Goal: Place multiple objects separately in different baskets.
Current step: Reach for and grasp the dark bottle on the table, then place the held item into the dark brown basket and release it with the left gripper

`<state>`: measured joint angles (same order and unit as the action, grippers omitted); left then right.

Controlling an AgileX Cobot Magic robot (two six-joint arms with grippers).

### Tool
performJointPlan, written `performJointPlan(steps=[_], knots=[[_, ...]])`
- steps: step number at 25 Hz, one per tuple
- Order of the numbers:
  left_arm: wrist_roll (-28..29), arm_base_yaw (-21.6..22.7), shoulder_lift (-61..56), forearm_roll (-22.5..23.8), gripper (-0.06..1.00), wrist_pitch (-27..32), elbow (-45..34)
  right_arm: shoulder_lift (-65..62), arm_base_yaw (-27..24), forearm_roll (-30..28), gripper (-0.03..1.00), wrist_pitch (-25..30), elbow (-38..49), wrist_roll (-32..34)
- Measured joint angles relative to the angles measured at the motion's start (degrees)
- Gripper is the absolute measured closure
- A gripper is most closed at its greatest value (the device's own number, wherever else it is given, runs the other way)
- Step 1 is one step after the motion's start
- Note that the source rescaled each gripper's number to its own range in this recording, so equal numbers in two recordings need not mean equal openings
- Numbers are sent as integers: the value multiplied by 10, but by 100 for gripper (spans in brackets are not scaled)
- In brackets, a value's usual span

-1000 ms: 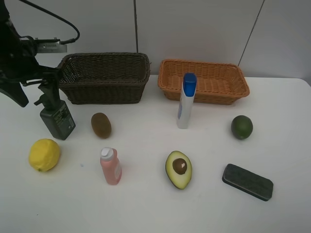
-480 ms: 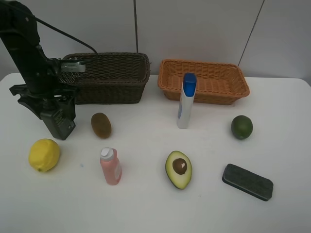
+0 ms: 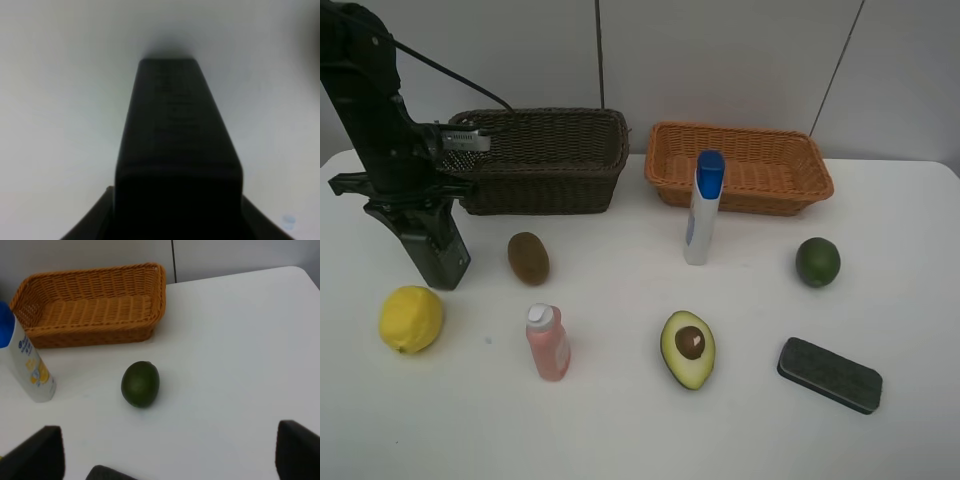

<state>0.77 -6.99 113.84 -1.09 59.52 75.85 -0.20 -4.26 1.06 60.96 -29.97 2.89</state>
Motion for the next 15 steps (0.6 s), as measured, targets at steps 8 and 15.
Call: performJointPlan(steps=[8, 15], knots=[[-4, 0, -45, -66, 79, 90, 172, 0, 0, 0, -3, 0, 0, 0], [-12, 15, 22, -119, 79, 92, 410, 0, 0, 0, -3, 0, 0, 0]])
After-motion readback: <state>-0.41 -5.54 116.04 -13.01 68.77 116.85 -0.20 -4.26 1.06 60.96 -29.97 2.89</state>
